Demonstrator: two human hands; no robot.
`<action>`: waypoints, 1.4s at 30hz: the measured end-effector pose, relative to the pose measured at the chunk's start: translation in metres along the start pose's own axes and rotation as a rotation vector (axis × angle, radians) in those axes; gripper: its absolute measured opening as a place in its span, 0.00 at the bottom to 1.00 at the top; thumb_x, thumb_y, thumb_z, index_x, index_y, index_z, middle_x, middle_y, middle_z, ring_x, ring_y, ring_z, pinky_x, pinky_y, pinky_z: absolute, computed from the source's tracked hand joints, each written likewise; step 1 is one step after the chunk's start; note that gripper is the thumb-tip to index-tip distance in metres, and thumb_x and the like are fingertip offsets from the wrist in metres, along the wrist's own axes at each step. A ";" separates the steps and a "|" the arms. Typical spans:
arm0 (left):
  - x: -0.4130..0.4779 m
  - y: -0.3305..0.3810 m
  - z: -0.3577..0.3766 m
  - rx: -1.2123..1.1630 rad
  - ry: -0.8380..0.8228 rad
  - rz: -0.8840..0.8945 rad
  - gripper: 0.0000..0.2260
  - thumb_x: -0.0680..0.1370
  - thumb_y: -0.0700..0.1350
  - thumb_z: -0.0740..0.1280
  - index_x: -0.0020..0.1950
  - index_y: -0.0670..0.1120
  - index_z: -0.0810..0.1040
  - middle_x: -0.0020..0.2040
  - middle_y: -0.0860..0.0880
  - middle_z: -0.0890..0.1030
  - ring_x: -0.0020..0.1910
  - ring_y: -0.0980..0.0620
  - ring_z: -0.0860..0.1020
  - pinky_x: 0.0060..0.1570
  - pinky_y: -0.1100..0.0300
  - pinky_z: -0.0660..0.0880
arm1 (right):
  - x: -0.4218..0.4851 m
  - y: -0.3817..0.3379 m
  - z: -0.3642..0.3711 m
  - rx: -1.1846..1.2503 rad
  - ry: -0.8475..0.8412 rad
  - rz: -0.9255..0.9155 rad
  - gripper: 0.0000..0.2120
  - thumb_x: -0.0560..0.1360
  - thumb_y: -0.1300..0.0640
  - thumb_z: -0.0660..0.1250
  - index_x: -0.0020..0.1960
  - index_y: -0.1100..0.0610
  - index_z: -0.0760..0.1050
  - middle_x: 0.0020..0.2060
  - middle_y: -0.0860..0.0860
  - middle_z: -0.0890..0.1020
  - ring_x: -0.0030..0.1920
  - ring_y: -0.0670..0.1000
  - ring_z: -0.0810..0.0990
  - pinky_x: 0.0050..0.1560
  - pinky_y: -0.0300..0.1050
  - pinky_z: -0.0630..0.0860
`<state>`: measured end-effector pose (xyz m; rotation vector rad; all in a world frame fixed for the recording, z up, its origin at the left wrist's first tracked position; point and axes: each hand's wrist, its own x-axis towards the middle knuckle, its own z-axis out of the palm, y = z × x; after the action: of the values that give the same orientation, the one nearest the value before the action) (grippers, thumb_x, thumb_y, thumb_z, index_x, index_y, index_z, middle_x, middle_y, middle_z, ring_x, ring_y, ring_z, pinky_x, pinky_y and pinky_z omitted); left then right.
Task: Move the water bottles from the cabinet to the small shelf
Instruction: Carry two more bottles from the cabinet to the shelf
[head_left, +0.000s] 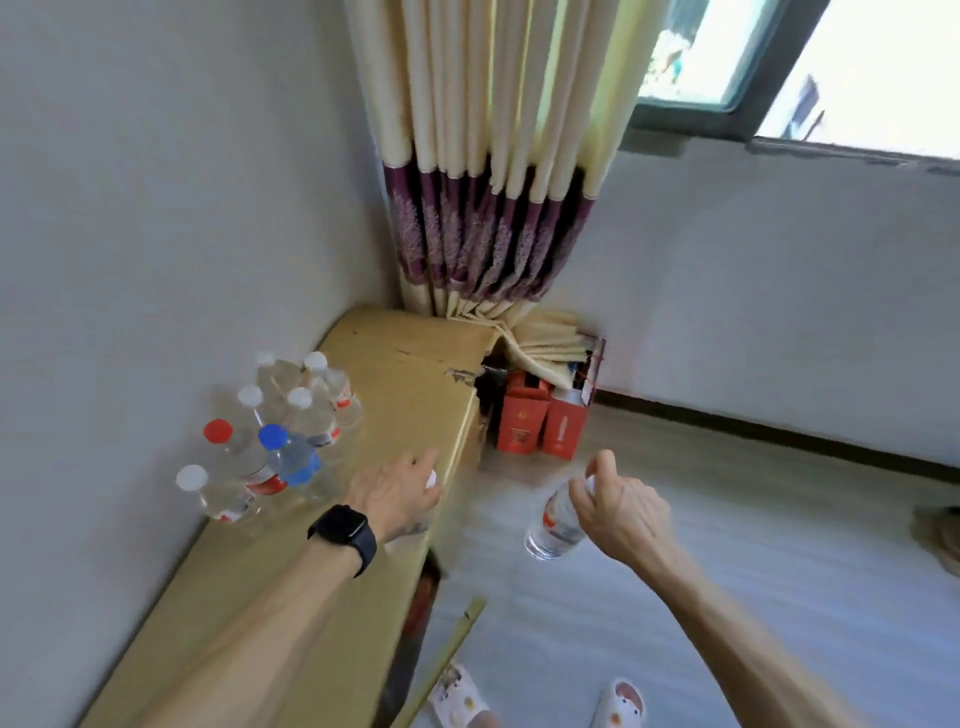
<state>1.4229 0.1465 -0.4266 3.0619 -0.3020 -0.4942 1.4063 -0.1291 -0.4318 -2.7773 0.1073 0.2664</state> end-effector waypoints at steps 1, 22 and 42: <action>0.005 0.021 -0.009 0.004 0.014 0.076 0.12 0.83 0.56 0.53 0.58 0.48 0.65 0.48 0.48 0.75 0.38 0.46 0.74 0.34 0.55 0.71 | -0.011 0.019 -0.011 0.005 0.020 0.061 0.11 0.79 0.45 0.54 0.51 0.53 0.61 0.39 0.59 0.82 0.43 0.65 0.78 0.40 0.51 0.71; -0.066 0.618 -0.169 -0.056 0.384 1.097 0.11 0.79 0.64 0.55 0.53 0.59 0.69 0.45 0.55 0.78 0.41 0.48 0.75 0.36 0.56 0.70 | -0.388 0.386 -0.296 -0.060 0.799 0.778 0.17 0.78 0.37 0.56 0.52 0.50 0.67 0.36 0.54 0.75 0.40 0.58 0.71 0.42 0.50 0.68; -0.215 1.074 -0.156 -0.077 0.412 1.885 0.11 0.81 0.62 0.54 0.52 0.57 0.69 0.45 0.55 0.78 0.37 0.48 0.75 0.29 0.59 0.64 | -0.604 0.630 -0.384 -0.156 1.016 1.350 0.16 0.74 0.35 0.60 0.45 0.48 0.66 0.42 0.52 0.84 0.46 0.62 0.79 0.41 0.49 0.71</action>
<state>1.0719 -0.8660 -0.1520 1.4349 -2.3586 0.2515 0.8131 -0.8271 -0.1690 -2.1693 2.1762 -0.8679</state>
